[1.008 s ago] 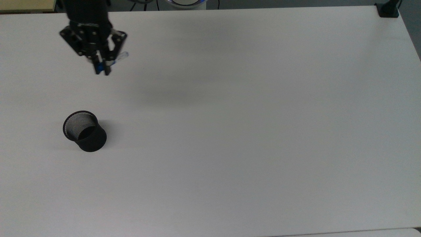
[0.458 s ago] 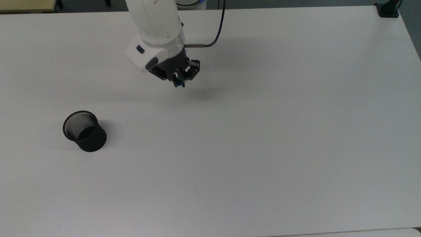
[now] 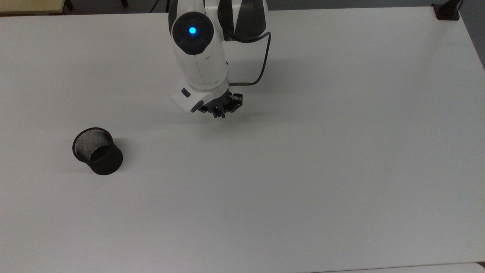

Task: Remove the marker
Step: 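Carry the marker away from the cup and lower it to the table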

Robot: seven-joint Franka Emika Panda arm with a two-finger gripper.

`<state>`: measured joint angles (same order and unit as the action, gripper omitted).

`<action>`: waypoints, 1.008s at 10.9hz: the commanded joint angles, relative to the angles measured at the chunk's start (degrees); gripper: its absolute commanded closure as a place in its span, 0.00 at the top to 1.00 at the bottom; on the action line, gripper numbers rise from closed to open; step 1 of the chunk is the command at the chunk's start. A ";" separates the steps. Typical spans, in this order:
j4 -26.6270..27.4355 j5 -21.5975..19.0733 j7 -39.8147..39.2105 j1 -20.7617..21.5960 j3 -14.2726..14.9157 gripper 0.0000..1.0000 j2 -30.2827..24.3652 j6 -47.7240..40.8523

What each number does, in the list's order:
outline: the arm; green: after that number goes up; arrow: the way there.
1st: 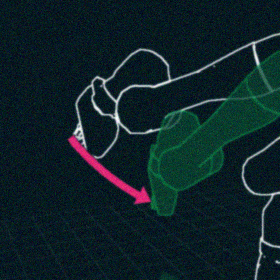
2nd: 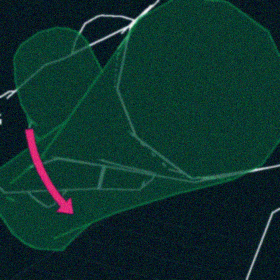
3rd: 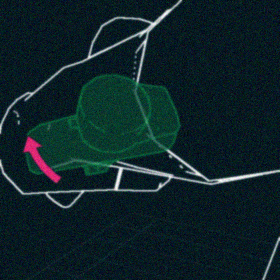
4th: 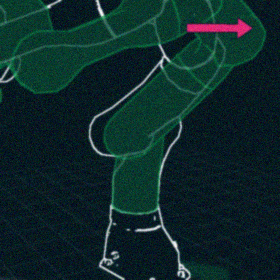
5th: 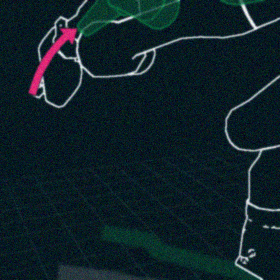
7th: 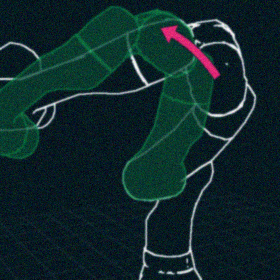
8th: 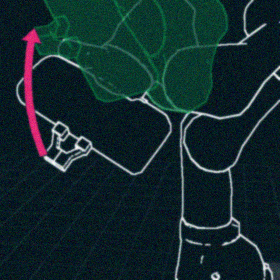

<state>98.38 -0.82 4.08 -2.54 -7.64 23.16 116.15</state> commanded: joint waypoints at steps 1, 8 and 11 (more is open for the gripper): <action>2.16 3.71 4.87 1.83 0.43 0.04 0.74 3.90; 1.64 4.16 5.06 1.83 0.43 1.00 0.67 4.35; -0.03 4.16 10.23 1.83 0.43 1.00 -3.10 1.73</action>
<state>98.48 2.57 9.08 -1.27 -7.58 24.50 119.27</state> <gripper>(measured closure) 0.000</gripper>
